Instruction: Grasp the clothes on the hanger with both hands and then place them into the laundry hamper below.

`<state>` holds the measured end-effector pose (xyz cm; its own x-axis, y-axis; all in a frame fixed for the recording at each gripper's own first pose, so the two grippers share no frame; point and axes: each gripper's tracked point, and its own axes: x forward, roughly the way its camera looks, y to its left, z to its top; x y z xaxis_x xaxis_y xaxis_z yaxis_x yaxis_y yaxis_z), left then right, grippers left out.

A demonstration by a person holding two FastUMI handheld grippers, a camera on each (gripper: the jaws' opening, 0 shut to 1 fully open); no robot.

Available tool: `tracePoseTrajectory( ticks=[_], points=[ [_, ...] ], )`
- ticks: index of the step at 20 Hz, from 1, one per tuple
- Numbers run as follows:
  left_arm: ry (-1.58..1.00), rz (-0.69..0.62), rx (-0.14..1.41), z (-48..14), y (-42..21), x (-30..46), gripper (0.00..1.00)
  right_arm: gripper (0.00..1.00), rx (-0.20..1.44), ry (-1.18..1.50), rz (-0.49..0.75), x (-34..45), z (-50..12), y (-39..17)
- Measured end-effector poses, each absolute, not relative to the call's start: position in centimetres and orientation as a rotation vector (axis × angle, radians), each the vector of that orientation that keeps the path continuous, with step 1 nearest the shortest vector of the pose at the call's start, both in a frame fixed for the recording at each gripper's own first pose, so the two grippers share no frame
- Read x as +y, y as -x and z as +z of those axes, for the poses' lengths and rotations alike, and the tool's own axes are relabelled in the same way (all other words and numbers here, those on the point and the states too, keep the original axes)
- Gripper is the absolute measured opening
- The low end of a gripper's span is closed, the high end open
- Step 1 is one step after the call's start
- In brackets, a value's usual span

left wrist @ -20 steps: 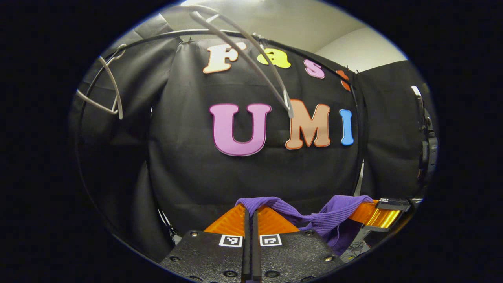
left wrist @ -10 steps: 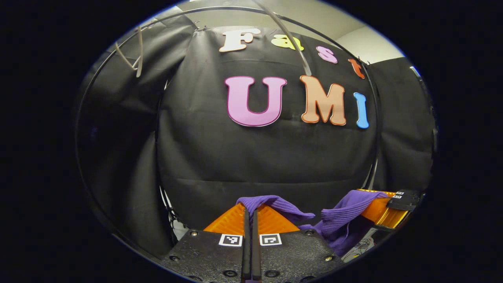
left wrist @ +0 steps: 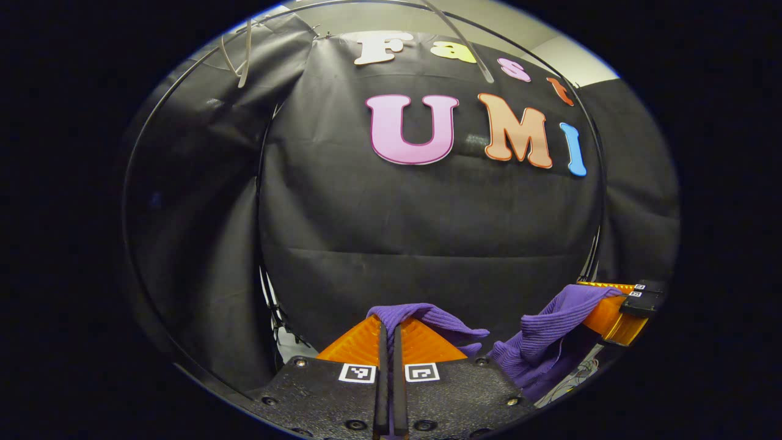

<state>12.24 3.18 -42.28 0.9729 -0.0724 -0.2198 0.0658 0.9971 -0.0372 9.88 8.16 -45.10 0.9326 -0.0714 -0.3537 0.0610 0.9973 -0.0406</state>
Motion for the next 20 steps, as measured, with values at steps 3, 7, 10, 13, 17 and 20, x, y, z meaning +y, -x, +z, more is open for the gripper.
tracePoseTrajectory(
  ticks=[3,7,10,13,17,20],
  points=[
    [0.012,-0.124,0.317,-45.4,-11.6,1.8,0.05,0.04,0.432,0.026,-0.076,8.2,-48.0,-8.9],
    [0.002,-0.131,0.421,-49.1,-10.2,2.2,0.27,0.27,0.537,0.062,-0.106,8.3,-52.3,-7.2],
    [0.035,-0.129,0.468,-50.2,-9.2,2.4,0.70,0.82,0.560,0.149,-0.128,7.7,-53.0,-6.1],
    [0.032,-0.103,0.465,-49.9,-8.8,3.0,0.98,0.99,0.555,0.190,-0.140,7.3,-52.6,-5.3],
    [0.060,-0.099,0.475,-49.2,-8.0,3.4,0.98,0.99,0.581,0.182,-0.152,6.6,-52.2,-4.4],
    [0.042,-0.096,0.465,-48.5,-7.8,3.7,0.98,0.99,0.659,0.186,-0.159,6.0,-52.6,-3.0]
  ],
)
